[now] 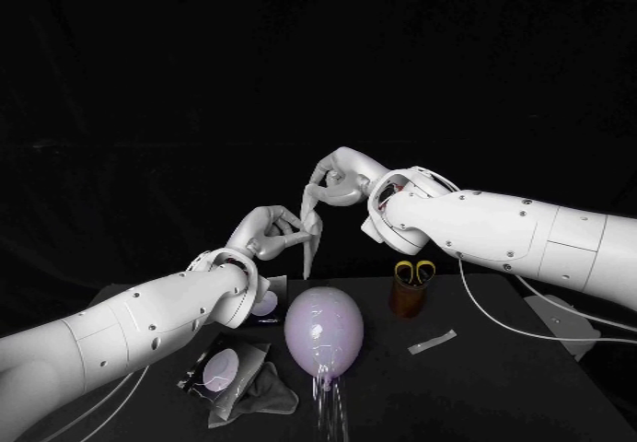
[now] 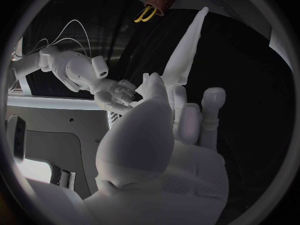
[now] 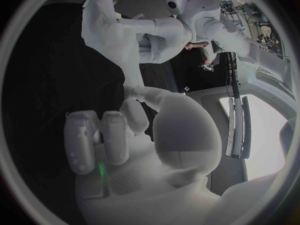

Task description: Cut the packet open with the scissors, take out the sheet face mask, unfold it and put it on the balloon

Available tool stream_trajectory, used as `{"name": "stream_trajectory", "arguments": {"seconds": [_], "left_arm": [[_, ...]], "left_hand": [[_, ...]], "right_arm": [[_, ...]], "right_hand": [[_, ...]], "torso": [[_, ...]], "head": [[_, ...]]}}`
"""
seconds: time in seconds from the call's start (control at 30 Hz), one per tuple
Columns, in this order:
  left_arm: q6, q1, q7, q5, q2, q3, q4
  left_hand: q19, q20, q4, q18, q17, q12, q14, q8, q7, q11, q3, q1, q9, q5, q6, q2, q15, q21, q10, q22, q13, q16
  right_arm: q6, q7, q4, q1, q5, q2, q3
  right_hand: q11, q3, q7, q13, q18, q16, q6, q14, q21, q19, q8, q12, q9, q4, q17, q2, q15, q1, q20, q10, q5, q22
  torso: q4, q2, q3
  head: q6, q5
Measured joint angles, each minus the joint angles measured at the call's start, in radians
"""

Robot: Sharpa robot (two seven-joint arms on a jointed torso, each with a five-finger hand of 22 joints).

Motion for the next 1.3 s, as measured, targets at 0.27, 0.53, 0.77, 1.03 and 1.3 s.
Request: {"name": "stream_trajectory", "arguments": {"seconds": [0.27, 0.53, 0.77, 1.03, 1.3], "left_arm": [[-0.005, 0.0, 0.016, 0.016, -0.008, 0.001, 0.013], [-0.004, 0.0, 0.043, 0.039, -0.016, 0.002, 0.021], [-0.003, 0.0, 0.061, 0.051, -0.017, 0.003, 0.024], [-0.003, 0.0, 0.072, 0.057, -0.021, 0.006, 0.024], [-0.005, 0.005, 0.087, 0.069, -0.045, 0.027, 0.03]], "left_hand": [[-0.043, -0.009, 0.011, 0.0, -0.053, -0.038, -0.03, -0.028, -0.008, -0.017, 0.041, 0.074, -0.011, 0.0, 0.022, 0.088, -0.014, 0.007, -0.018, -0.014, -0.024, -0.007], [-0.059, -0.013, 0.005, -0.001, -0.076, -0.066, -0.042, -0.039, -0.016, -0.023, 0.075, 0.123, -0.016, 0.0, 0.066, 0.137, -0.016, 0.003, -0.016, -0.019, -0.044, -0.015], [-0.059, -0.013, 0.001, -0.001, -0.074, -0.086, -0.042, -0.047, -0.019, -0.032, 0.091, 0.149, -0.017, -0.001, 0.101, 0.113, -0.02, 0.013, 0.008, -0.003, -0.059, -0.02], [-0.056, -0.017, 0.002, -0.001, -0.055, -0.095, -0.035, -0.05, -0.022, -0.036, 0.104, 0.153, -0.017, -0.001, 0.105, 0.109, -0.027, 0.019, 0.037, 0.007, -0.068, -0.024], [-0.161, -0.023, -0.002, -0.002, -0.13, -0.099, -0.086, -0.053, -0.022, -0.038, 0.15, 0.153, -0.017, -0.005, 0.105, 0.108, -0.03, -0.036, 0.039, -0.092, -0.067, -0.047]], "right_arm": [[0.002, -0.004, -0.022, 0.0, 0.0, 0.004, -0.001], [0.008, -0.013, -0.044, 0.0, -0.001, 0.01, -0.001], [0.016, -0.019, -0.055, 0.0, -0.002, 0.011, -0.002], [0.035, -0.027, -0.05, 0.0, -0.005, -0.001, -0.005], [0.073, -0.04, -0.01, 0.0, -0.032, -0.039, -0.02]], "right_hand": [[0.0, -0.001, 0.0, 0.0, 0.0, 0.003, 0.0, 0.0, -0.001, 0.0, 0.003, 0.0, -0.001, -0.001, 0.001, 0.0, 0.0, 0.0, 0.0, 0.0, 0.006, 0.0], [0.0, -0.001, 0.0, -0.001, 0.0, 0.003, 0.0, 0.0, -0.001, 0.002, 0.004, 0.0, 0.0, -0.001, 0.001, 0.0, 0.0, 0.0, -0.002, 0.0, 0.006, -0.001], [0.0, -0.001, 0.0, -0.002, 0.0, 0.002, 0.0, 0.0, -0.003, 0.002, 0.003, 0.0, 0.0, -0.001, 0.0, 0.0, 0.0, 0.0, -0.002, 0.0, 0.006, 0.0], [0.0, -0.004, 0.0, -0.005, 0.0, 0.002, 0.0, 0.0, -0.004, 0.002, 0.001, -0.006, 0.0, -0.004, 0.0, 0.005, 0.0, -0.004, -0.002, -0.001, -0.01, 0.0], [0.0, -0.004, -0.001, -0.007, 0.0, -0.002, 0.001, 0.0, -0.005, 0.002, -0.003, -0.02, -0.003, -0.004, 0.001, 0.012, 0.0, -0.003, -0.002, -0.001, -0.069, 0.0]], "torso": [[0.0002, 0.0, -0.0002], [-0.0003, 0.001, 0.0], [-0.001, 0.001, 0.0001], [-0.001, 0.0, 0.0002], [-0.0009, -0.001, 0.0007]], "head": [[-0.006, 0.003], [-0.008, 0.005], [-0.012, 0.003], [-0.016, 0.003], [-0.015, 0.004]]}}
